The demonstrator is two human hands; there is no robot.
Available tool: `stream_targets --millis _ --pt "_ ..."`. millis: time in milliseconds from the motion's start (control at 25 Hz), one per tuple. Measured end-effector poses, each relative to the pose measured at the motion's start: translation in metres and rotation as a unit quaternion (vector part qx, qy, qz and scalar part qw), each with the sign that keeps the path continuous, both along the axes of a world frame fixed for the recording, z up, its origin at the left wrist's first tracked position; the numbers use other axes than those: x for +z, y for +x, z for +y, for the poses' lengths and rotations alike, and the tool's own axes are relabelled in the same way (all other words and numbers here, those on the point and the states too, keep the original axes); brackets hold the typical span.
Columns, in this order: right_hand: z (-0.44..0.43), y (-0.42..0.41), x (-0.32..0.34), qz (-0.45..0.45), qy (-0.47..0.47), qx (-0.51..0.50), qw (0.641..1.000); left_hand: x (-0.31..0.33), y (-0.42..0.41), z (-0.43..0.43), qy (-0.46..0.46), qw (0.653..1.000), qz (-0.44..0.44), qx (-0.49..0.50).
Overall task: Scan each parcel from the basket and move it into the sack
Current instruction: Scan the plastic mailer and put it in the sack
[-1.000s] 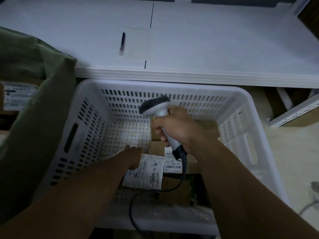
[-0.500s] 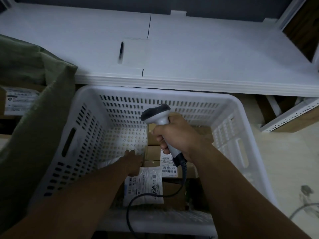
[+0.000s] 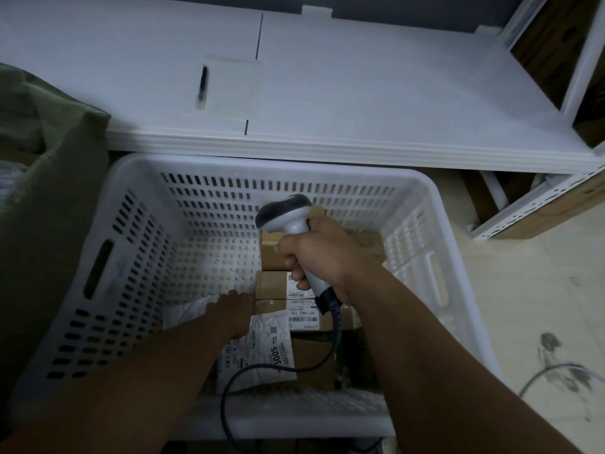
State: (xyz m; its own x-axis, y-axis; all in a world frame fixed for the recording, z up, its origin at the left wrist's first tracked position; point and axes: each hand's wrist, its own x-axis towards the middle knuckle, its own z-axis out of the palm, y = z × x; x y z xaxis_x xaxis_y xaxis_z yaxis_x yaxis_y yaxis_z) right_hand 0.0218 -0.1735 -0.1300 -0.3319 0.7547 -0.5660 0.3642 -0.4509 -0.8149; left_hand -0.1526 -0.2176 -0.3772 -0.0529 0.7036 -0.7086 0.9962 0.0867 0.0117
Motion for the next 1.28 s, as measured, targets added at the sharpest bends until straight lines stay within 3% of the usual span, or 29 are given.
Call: stream_targets --millis 360,640,760,840,920,1000,1080,1200,1280 --pt "0.003 -0.001 -0.001 -0.003 -0.004 0.003 1.0 -0.003 -0.005 0.002 -0.016 0.999 -0.004 -0.045" --pt "-0.001 0.008 0.018 -0.015 0.025 -0.011 1.0 0.066 0.001 0.024 -0.044 0.981 -0.182 0.059" --pt "-0.005 0.01 0.038 0.003 0.035 -0.052 0.998 0.118 -0.004 0.034 0.035 0.954 -0.26 0.143" --pt "-0.012 0.009 0.053 0.025 0.036 -0.071 0.996 0.152 -0.016 0.037 0.128 0.892 -0.335 0.276" --pt "-0.023 0.005 0.07 0.059 0.031 -0.083 0.994 0.182 -0.036 0.035 0.199 0.787 -0.409 0.416" --pt "-0.034 0.001 0.088 0.091 0.033 -0.086 0.992 0.201 -0.056 0.029 0.236 0.705 -0.442 0.503" --pt "-0.045 -0.003 0.108 0.108 0.046 -0.085 0.989 0.21 -0.075 0.014 0.261 0.657 -0.438 0.555" --pt "-0.06 -0.009 0.134 0.123 0.063 -0.07 0.988 0.219 -0.098 -0.014 0.301 0.625 -0.375 0.615" --pt "-0.069 -0.012 0.146 0.122 0.07 -0.04 0.989 0.229 -0.105 -0.029 0.327 0.583 -0.388 0.634"
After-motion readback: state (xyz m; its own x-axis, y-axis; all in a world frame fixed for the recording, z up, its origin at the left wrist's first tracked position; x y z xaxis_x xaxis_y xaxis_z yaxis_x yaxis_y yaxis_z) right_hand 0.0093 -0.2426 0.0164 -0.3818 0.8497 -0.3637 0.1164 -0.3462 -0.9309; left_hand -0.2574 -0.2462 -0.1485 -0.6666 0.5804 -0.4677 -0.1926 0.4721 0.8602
